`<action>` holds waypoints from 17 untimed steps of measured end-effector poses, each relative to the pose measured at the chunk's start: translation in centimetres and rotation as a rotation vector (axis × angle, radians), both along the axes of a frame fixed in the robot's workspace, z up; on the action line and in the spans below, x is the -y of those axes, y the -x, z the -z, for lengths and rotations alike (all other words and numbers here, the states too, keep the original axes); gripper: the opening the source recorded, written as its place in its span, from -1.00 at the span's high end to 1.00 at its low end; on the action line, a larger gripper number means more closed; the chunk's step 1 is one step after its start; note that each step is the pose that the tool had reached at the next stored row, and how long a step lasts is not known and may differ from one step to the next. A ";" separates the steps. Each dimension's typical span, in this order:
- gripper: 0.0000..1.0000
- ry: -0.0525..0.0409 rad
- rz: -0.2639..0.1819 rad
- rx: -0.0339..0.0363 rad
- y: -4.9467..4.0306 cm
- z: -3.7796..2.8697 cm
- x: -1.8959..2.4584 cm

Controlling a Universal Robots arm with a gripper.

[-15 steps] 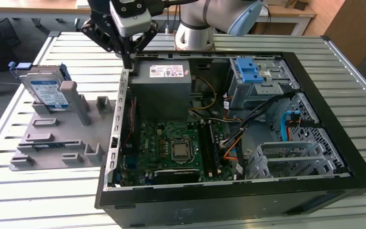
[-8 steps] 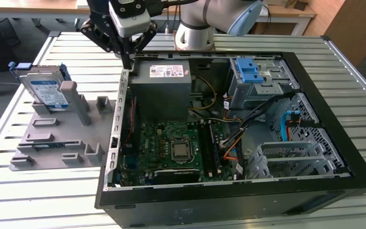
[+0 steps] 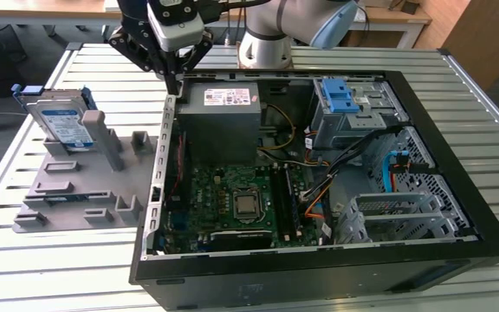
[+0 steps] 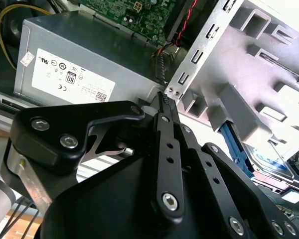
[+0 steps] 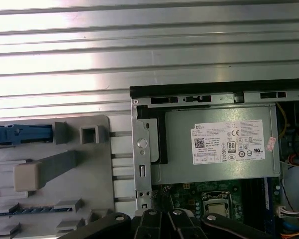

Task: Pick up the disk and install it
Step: 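Reach for the disk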

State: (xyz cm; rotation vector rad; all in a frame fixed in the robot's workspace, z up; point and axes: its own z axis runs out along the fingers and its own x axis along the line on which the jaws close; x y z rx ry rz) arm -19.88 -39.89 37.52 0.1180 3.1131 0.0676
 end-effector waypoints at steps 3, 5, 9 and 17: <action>0.78 0.0000 0.000 0.0001 0.05 0.03 0.00; 0.78 0.0000 0.000 0.0001 0.09 0.05 0.00; 0.78 0.0000 0.000 0.0001 0.20 0.08 0.00; 0.78 0.0001 0.000 -0.0001 0.37 0.15 0.00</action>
